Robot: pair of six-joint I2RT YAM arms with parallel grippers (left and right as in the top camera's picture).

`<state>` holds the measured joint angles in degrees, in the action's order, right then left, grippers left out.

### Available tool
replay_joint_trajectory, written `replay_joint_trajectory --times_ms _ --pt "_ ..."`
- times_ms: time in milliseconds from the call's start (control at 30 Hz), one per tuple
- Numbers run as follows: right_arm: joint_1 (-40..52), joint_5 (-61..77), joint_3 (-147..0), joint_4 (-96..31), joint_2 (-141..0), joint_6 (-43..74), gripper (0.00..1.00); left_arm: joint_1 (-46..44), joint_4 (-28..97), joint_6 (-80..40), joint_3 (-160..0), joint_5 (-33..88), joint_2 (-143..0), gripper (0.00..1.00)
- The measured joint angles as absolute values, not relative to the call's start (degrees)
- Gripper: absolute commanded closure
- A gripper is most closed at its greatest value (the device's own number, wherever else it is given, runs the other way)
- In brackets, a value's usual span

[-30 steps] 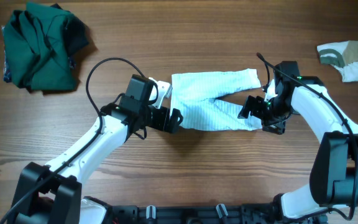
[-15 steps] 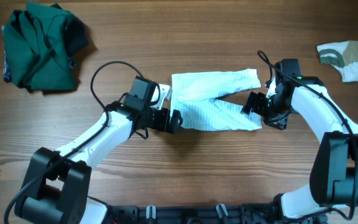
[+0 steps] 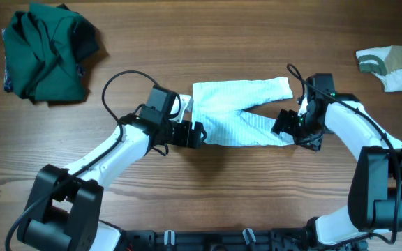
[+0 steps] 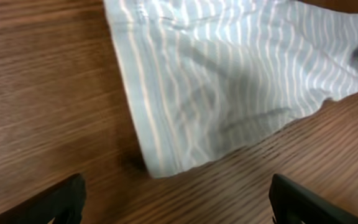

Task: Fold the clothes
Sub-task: 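Grasp the left waist edge and right leg cuff with both grippers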

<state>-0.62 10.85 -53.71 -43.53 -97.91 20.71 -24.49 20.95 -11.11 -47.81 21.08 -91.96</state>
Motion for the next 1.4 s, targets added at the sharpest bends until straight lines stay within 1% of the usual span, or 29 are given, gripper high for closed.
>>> replay_joint_trajectory --times_ms 67,133,200,367,467,500,533,567,600,633,700,767,800,867,1000,1067,1100,1167,1233,1267,1333,1367,1400 --pt "-0.6 10.9 -53.6 -43.2 -97.9 20.7 0.09 -25.4 20.8 -11.8 -47.8 21.1 -92.0 0.06" --pt "-0.6 10.9 -53.6 -42.8 -97.9 20.7 0.10 -26.2 20.5 -12.6 -47.8 20.9 -92.0 0.09" --pt "-0.6 10.9 -53.6 -42.4 -97.9 20.7 0.12 -26.7 20.5 -13.2 -47.9 20.8 -92.0 0.20" --pt "-0.6 10.9 -53.0 -41.8 -97.9 20.7 0.16 -27.0 20.5 -15.4 -47.9 20.7 -92.0 0.20" --pt "-0.6 10.6 -52.1 -40.9 -97.3 21.2 0.21 -27.0 20.3 -16.0 -47.9 20.6 -92.0 0.25" --pt "-0.6 10.6 -51.9 -40.7 -97.2 21.3 0.25 -27.0 20.3 -16.2 -47.9 20.6 -92.0 0.27" --pt "-0.6 10.5 -51.7 -40.6 -97.1 21.5 0.35 -27.0 20.3 -16.4 -47.9 20.6 -92.0 0.28" --pt "-0.6 10.4 -51.7 -40.6 -97.1 21.7 0.50 -27.0 20.3 -16.7 -47.9 20.6 -92.0 0.28" --pt "-0.6 10.4 -51.4 -40.5 -97.1 21.9 0.57 -27.0 20.3 -16.7 -47.9 20.6 -92.0 0.29" --pt "-0.6 10.5 -51.3 -40.5 -97.1 22.2 0.57 -27.0 20.2 -16.7 -47.9 20.6 -92.0 0.29" --pt "-0.6 10.5 -51.0 -40.5 -97.1 22.4 0.59 -27.0 20.1 -16.9 -47.9 20.6 -92.0 0.28" --pt "-0.6 10.5 -50.9 -40.6 -97.1 22.7 0.66 -27.0 20.0 -16.9 -47.9 20.6 -92.2 0.23" --pt "-0.6 10.5 -50.8 -40.6 -97.1 23.1 0.67 -27.0 19.9 -17.0 -47.9 20.6 -92.4 0.20" --pt "-0.6 10.5 -50.7 -40.8 -97.1 23.4 0.67 -27.0 19.7 -17.2 -47.9 20.6 -93.8 0.15" --pt "-0.6 10.5 -50.7 -41.2 -97.1 23.3 0.67 -27.0 19.7 -17.6 -47.9 20.7 -96.2 0.09" --pt "-0.6 10.5 -50.7 -41.3 -97.1 23.4 0.68 -27.0 19.4 -17.6 -48.0 20.7 -96.3 0.09" --pt "-0.6 10.5 -50.7 -41.3 -97.1 23.4 0.70 -27.0 19.2 -17.6 -48.0 20.6 -96.3 0.09" --pt "-0.6 10.5 -50.7 -41.3 -97.1 23.4 0.73 -27.0 18.7 -17.6 -48.0 20.6 -96.4 0.14" --pt "-0.6 10.5 -50.7 -41.3 -97.1 23.5 0.74 -27.0 18.4 -17.8 -48.0 20.6 -96.5 0.16" --pt "-0.6 10.5 -50.7 -41.4 -97.1 23.5 0.74 -27.0 18.3 -17.9 -48.0 20.6 -96.6 0.21" --pt "-0.6 10.5 -50.7 -41.5 -97.1 23.6 0.75 -27.0 18.1 -17.9 -48.0 20.6 -96.7 0.32" --pt "-0.6 10.5 -50.7 -41.6 -97.1 23.6 0.75 -27.0 17.8 -18.0 -48.0 20.6 -96.8 0.36" --pt "-0.6 10.5 -50.7 -41.7 -97.1 23.6 0.75 -27.0 17.6 -18.2 -48.0 20.6 -96.9 0.37"
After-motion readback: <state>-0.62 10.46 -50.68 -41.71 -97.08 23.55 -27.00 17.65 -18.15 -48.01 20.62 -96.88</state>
